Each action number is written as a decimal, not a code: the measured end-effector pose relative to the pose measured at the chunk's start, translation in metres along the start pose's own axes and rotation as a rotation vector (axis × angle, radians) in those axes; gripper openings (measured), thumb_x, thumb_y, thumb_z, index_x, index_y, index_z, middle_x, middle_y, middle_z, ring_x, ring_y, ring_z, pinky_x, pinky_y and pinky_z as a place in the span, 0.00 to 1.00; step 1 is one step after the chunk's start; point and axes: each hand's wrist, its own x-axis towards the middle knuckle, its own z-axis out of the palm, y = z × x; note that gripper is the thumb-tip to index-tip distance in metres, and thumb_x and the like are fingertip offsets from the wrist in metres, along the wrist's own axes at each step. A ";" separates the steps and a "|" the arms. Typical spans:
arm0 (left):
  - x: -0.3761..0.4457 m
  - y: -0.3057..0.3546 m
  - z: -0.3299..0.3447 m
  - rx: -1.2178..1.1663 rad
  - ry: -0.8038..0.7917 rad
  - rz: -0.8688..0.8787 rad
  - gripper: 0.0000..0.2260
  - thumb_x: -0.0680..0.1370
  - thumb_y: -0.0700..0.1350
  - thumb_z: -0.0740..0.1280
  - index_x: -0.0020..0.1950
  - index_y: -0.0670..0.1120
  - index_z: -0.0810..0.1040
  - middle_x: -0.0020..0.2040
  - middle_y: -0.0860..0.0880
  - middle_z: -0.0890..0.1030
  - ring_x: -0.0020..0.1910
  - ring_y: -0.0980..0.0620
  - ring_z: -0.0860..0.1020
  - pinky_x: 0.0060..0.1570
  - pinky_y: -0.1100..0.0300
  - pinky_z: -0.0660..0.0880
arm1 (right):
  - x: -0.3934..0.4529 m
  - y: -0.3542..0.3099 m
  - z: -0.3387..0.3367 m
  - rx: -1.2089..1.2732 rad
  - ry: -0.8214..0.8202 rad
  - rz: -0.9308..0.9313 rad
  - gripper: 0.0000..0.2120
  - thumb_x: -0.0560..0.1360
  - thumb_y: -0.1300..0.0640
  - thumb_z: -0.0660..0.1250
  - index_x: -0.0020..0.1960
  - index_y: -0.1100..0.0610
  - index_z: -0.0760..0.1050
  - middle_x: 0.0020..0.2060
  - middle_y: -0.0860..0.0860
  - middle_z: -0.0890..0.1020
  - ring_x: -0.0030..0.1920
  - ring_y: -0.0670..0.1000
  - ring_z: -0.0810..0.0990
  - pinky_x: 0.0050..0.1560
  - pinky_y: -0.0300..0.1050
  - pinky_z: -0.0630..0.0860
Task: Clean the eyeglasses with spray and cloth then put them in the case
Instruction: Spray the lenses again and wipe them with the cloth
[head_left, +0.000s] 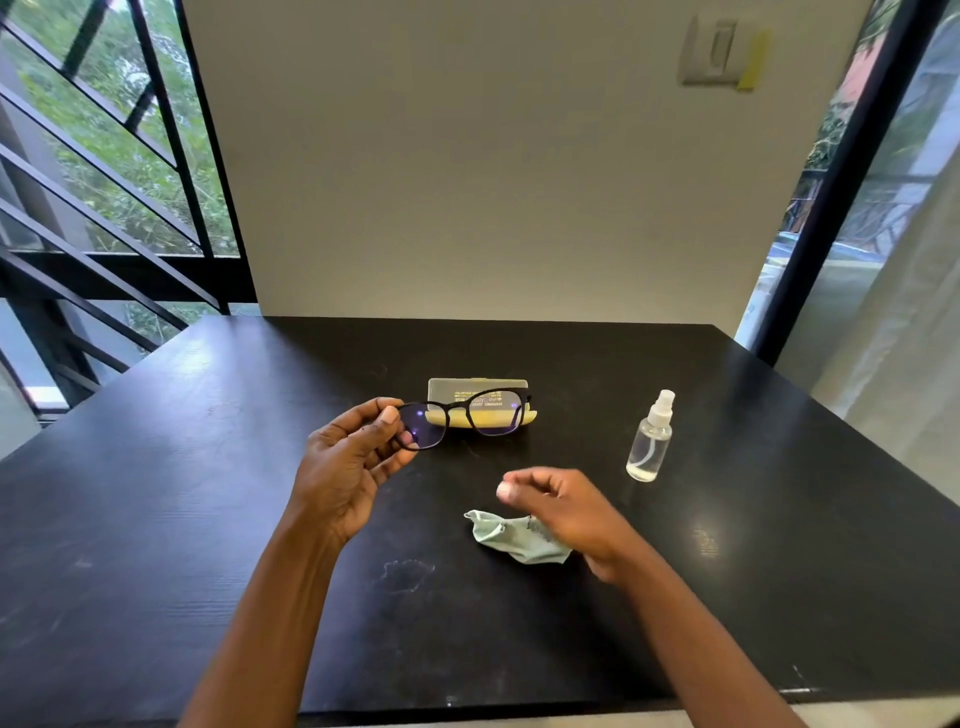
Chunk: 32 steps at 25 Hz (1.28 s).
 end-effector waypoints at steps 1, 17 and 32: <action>0.000 0.000 -0.001 0.005 -0.014 0.004 0.06 0.74 0.38 0.65 0.43 0.44 0.82 0.34 0.46 0.84 0.32 0.52 0.81 0.32 0.62 0.80 | 0.003 -0.005 -0.006 0.090 0.039 0.015 0.07 0.72 0.49 0.69 0.46 0.51 0.80 0.39 0.43 0.82 0.37 0.39 0.77 0.36 0.30 0.70; -0.002 -0.008 -0.011 0.077 -0.284 -0.024 0.08 0.69 0.39 0.66 0.41 0.46 0.84 0.34 0.44 0.82 0.35 0.48 0.82 0.36 0.60 0.80 | 0.027 -0.031 -0.037 1.225 0.111 0.332 0.05 0.74 0.64 0.65 0.43 0.67 0.76 0.32 0.59 0.82 0.26 0.49 0.81 0.29 0.39 0.79; 0.002 -0.017 -0.018 -0.088 -0.348 -0.083 0.10 0.73 0.37 0.62 0.47 0.43 0.83 0.42 0.41 0.83 0.44 0.45 0.83 0.42 0.56 0.81 | 0.005 -0.084 -0.045 1.232 0.018 0.110 0.05 0.69 0.66 0.64 0.40 0.63 0.78 0.29 0.54 0.82 0.28 0.49 0.81 0.31 0.40 0.79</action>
